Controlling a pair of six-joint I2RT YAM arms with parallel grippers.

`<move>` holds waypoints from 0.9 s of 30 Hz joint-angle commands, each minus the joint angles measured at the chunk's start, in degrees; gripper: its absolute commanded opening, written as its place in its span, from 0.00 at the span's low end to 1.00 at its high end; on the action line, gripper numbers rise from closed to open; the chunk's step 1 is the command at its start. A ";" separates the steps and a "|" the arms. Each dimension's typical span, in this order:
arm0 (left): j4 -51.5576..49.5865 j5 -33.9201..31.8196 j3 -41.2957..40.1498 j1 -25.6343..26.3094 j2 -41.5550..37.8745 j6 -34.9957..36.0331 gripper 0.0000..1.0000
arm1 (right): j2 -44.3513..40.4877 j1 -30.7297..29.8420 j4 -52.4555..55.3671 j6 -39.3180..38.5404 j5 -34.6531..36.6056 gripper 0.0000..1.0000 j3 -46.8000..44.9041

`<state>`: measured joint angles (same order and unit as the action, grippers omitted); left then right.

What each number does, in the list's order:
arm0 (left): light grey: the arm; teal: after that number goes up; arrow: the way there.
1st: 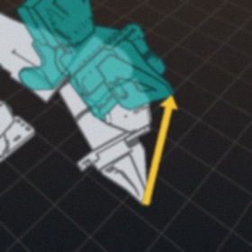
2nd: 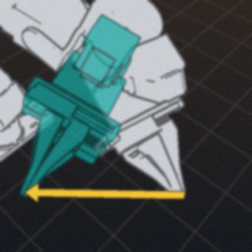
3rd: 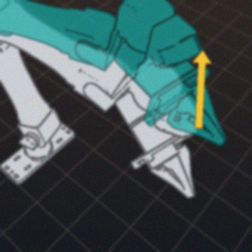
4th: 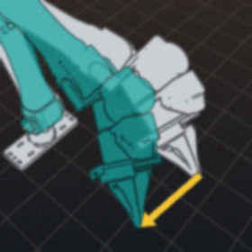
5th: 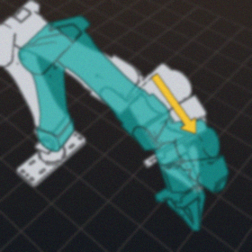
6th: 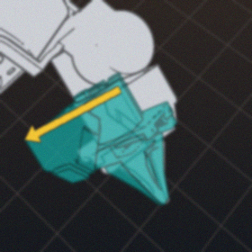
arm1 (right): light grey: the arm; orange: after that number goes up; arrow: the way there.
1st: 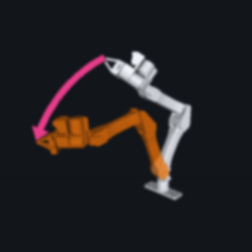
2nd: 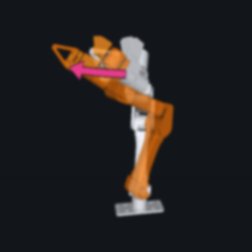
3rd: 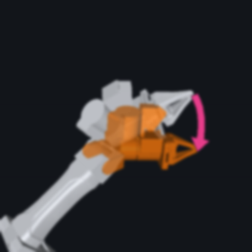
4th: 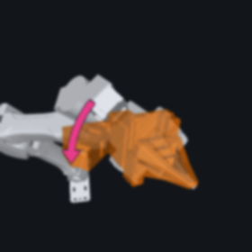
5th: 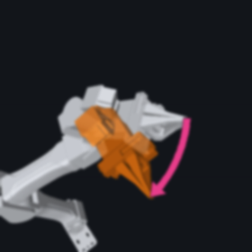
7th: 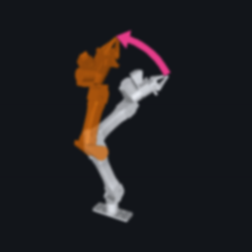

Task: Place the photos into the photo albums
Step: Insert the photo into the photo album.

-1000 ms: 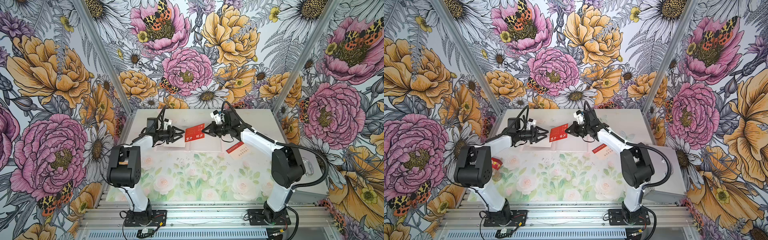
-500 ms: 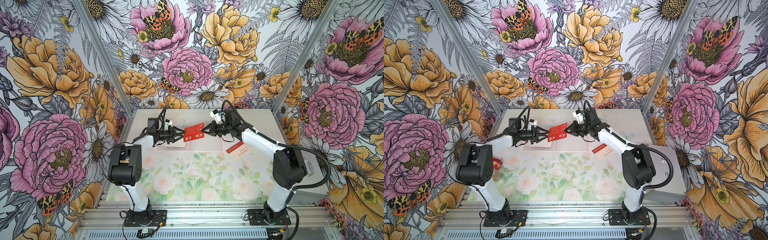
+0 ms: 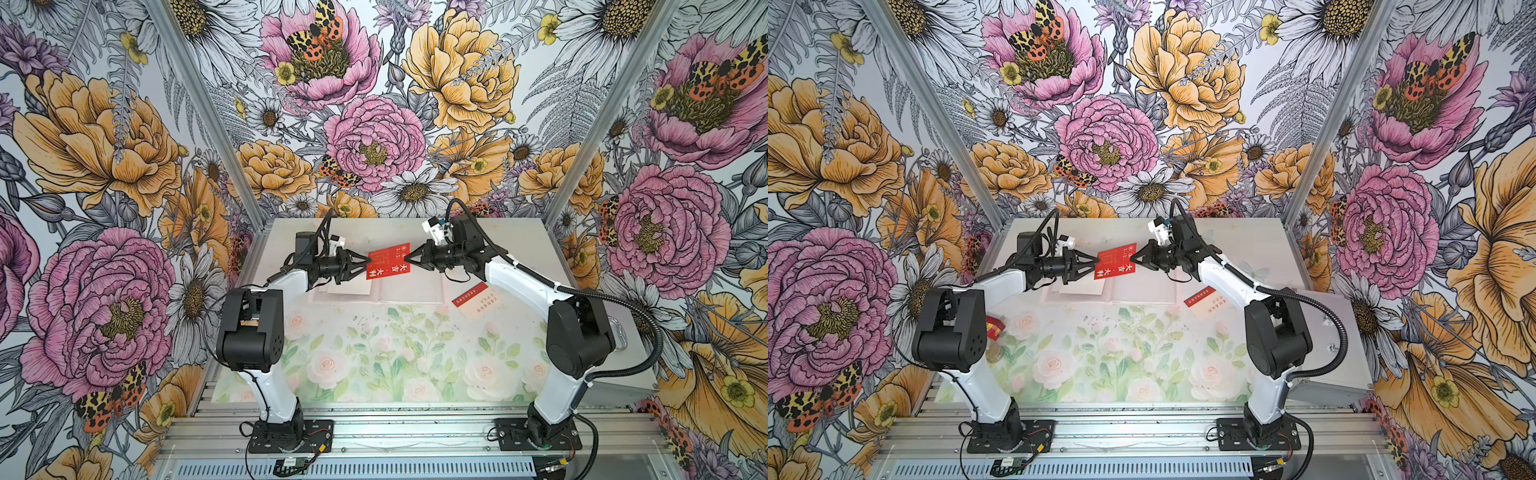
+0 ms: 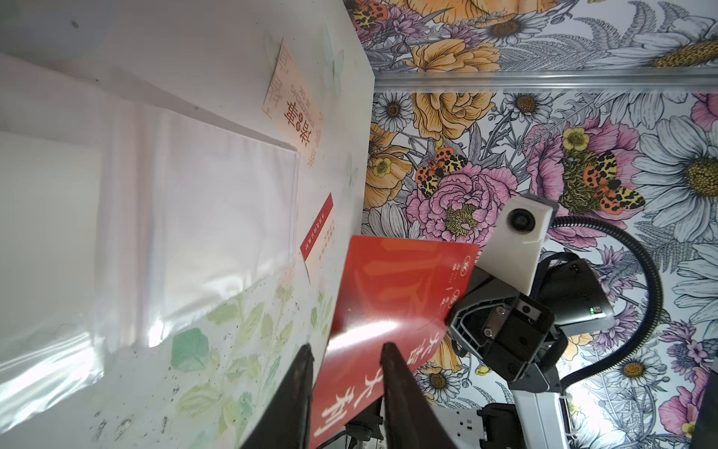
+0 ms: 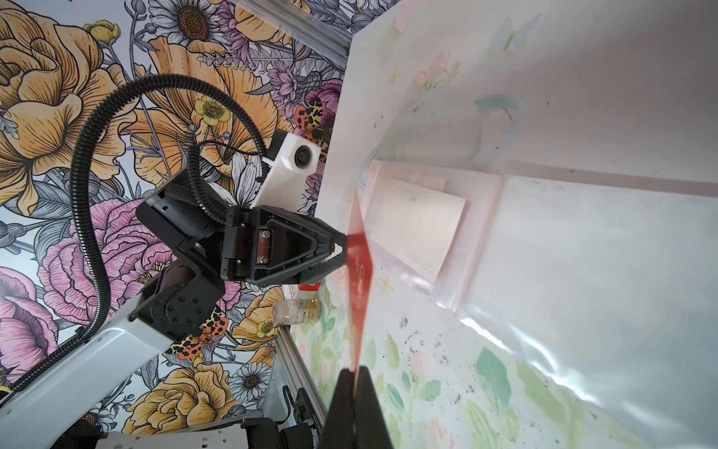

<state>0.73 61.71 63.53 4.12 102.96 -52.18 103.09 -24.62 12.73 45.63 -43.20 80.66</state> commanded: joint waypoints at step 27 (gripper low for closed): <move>-25.24 -9.63 7.42 -2.27 -8.92 19.69 0.00 | -0.78 0.09 -0.97 0.98 4.74 0.01 -3.60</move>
<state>-8.62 61.82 66.26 3.84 97.78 -46.26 103.31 -24.99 11.22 46.46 -42.50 78.78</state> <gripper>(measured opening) 0.046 0.047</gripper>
